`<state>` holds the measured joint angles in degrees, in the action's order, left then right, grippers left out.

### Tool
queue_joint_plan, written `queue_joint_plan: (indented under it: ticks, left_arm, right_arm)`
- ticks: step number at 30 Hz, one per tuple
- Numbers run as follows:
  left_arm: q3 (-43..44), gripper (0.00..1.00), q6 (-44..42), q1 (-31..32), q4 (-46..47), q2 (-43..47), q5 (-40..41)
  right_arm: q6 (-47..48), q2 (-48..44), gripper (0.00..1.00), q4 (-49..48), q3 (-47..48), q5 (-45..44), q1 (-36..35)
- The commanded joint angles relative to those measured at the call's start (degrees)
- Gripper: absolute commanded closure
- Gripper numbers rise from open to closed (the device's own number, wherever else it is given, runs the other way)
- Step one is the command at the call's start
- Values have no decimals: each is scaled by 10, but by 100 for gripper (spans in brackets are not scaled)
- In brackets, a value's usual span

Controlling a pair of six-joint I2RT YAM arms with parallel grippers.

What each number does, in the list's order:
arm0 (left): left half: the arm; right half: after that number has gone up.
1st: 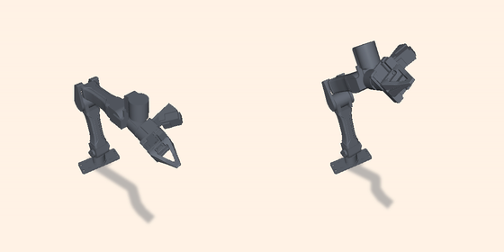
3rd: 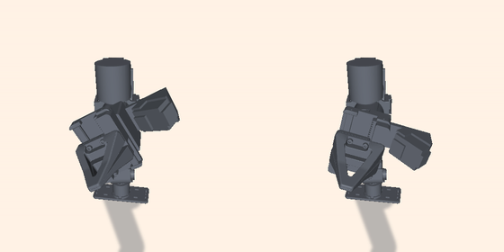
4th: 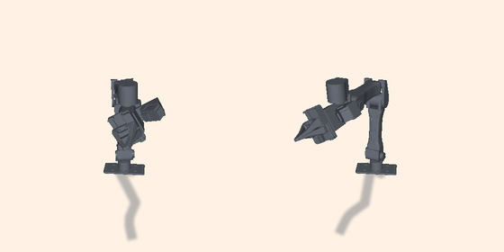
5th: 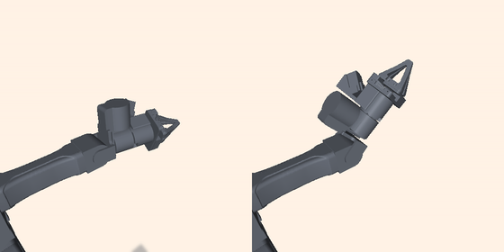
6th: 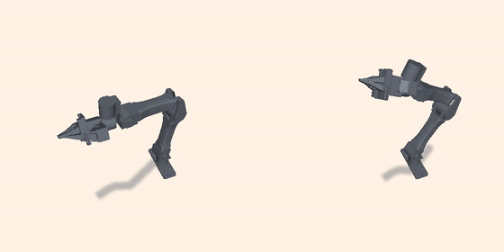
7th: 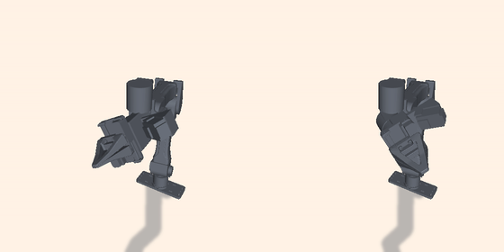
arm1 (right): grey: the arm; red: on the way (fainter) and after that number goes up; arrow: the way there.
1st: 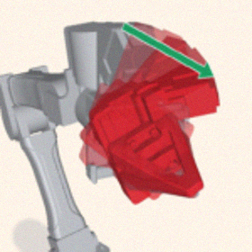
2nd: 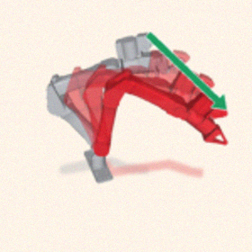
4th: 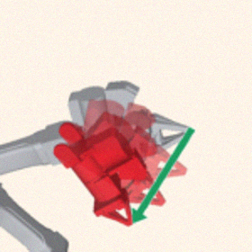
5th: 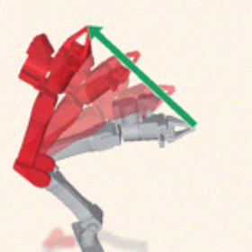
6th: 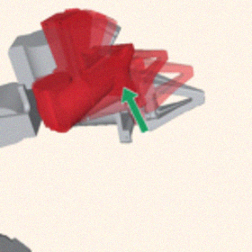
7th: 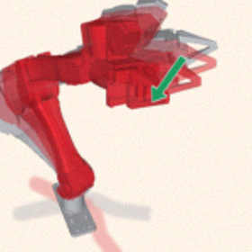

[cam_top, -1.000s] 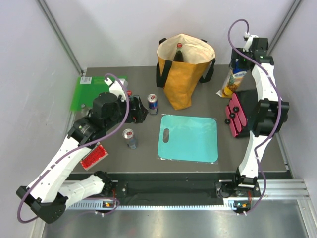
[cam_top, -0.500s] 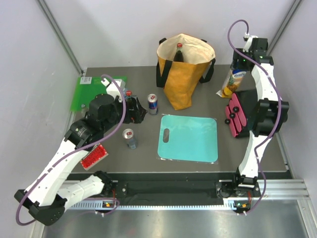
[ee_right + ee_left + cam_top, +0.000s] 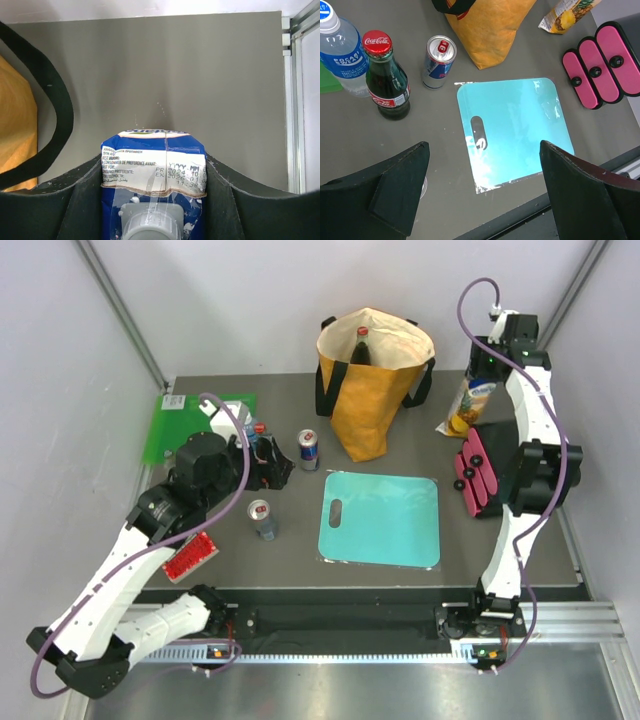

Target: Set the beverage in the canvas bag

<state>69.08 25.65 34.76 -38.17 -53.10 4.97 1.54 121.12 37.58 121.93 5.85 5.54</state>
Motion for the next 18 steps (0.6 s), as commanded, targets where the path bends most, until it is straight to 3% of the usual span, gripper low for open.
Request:
queue_joint_plan:
  ticks: [1, 18]
  left_arm:
    - [-10, 5, 13, 1, 19, 12, 4]
    - [-19, 5, 27, 1, 10, 33, -6]
  right_arm:
    - [-8, -106, 100, -54, 54, 14, -17]
    - [-29, -216, 100, -135, 99, 13, -29]
